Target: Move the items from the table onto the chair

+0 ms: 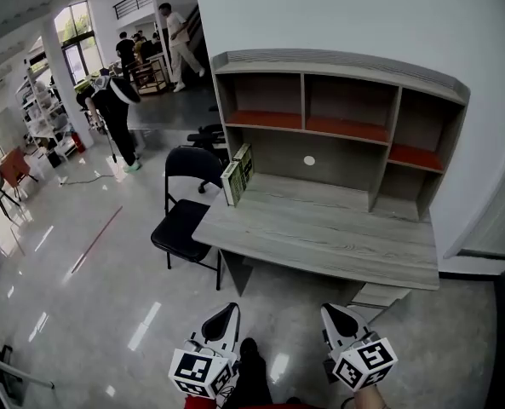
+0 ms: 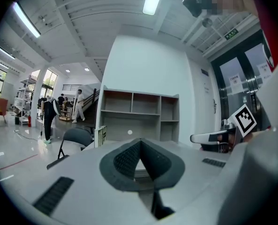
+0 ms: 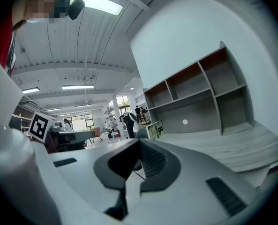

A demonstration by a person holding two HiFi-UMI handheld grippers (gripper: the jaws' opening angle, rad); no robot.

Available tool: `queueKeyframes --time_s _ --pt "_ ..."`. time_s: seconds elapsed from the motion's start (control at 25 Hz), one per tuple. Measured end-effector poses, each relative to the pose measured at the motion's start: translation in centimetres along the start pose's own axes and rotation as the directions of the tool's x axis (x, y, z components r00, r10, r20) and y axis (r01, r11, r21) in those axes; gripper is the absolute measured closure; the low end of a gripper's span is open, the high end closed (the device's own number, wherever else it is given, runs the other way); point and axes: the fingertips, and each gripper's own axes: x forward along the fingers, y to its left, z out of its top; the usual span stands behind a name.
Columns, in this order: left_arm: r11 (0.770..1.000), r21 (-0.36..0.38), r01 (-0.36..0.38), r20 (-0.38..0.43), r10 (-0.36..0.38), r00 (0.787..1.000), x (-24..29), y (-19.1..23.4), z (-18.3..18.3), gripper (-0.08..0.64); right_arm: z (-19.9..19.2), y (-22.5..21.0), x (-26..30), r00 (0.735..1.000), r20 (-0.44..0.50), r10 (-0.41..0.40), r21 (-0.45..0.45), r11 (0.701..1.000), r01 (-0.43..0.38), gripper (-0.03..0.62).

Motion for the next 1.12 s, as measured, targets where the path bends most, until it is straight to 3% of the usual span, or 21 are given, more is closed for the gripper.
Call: queueKeyframes --time_s 0.24,0.44,0.6,0.88,1.12 --pt "0.999 0.044 0.007 -0.011 -0.007 1.0 6.0 7.5 0.1 0.552 0.8 -1.3 10.1 1.0 -0.007 0.0 -0.001 1.0 0.0 0.586" --pt "0.999 0.003 0.05 -0.032 -0.05 0.998 12.4 14.6 1.4 0.552 2.9 -2.6 20.0 0.999 -0.023 -0.039 -0.007 0.999 0.039 0.586" --pt "0.995 0.016 0.095 -0.046 -0.094 0.995 16.8 18.4 2.3 0.552 4.2 -3.0 26.2 0.998 -0.027 -0.061 -0.014 0.998 0.061 0.586" --pt "0.992 -0.004 0.123 -0.072 -0.123 0.99 22.9 22.1 2.7 0.552 5.4 -4.9 32.3 0.995 -0.059 -0.086 -0.017 0.996 0.085 0.586" --pt "0.994 -0.036 0.105 -0.107 -0.108 0.988 26.0 23.8 2.0 0.552 5.6 -6.4 35.7 0.993 -0.099 -0.069 -0.037 0.997 0.066 0.586"
